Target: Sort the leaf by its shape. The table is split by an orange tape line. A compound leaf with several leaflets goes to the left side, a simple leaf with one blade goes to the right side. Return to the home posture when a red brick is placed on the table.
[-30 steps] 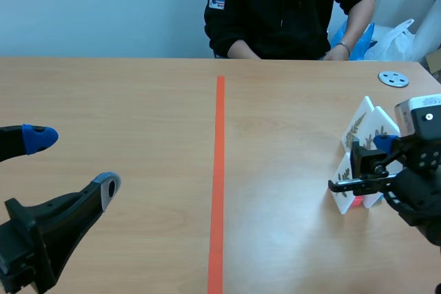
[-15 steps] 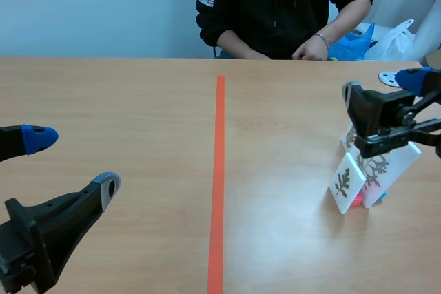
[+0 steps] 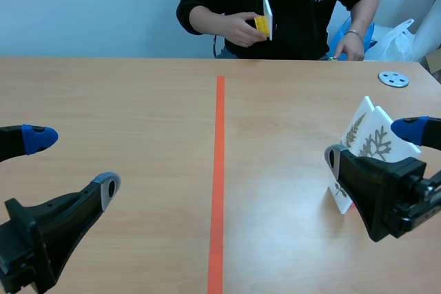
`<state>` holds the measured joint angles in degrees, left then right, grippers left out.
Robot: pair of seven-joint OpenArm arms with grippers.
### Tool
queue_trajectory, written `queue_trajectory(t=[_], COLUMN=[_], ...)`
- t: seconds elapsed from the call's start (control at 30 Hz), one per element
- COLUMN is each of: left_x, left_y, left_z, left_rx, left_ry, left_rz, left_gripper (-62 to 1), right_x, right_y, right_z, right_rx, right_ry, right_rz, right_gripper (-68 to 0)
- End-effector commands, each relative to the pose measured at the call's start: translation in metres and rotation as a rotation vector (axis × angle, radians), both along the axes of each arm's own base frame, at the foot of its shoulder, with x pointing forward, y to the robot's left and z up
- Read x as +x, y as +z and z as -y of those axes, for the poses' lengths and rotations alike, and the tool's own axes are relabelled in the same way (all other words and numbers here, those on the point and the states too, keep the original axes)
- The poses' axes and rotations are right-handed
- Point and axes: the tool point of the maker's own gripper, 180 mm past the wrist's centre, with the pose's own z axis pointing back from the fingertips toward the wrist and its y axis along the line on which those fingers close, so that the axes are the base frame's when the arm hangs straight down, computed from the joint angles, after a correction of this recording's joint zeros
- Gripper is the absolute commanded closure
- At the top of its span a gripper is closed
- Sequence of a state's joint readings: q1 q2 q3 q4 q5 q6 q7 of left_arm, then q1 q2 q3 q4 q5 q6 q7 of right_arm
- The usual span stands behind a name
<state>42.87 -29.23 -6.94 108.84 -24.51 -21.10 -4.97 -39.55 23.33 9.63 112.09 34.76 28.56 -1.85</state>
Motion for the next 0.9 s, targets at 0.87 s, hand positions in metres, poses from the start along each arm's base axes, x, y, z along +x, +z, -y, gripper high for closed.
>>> queue_trajectory(t=[0.87], left_x=[0.009], left_y=[0.0], left_z=[0.016], left_rx=[0.005], left_ry=[-0.085], left_rz=[0.007], left_gripper=[-62.3], right_x=[0.006], right_y=[0.018], right_z=[-0.004], right_rx=[0.009], right_ry=[0.009], right_rz=[0.06], right_gripper=[-67.9])
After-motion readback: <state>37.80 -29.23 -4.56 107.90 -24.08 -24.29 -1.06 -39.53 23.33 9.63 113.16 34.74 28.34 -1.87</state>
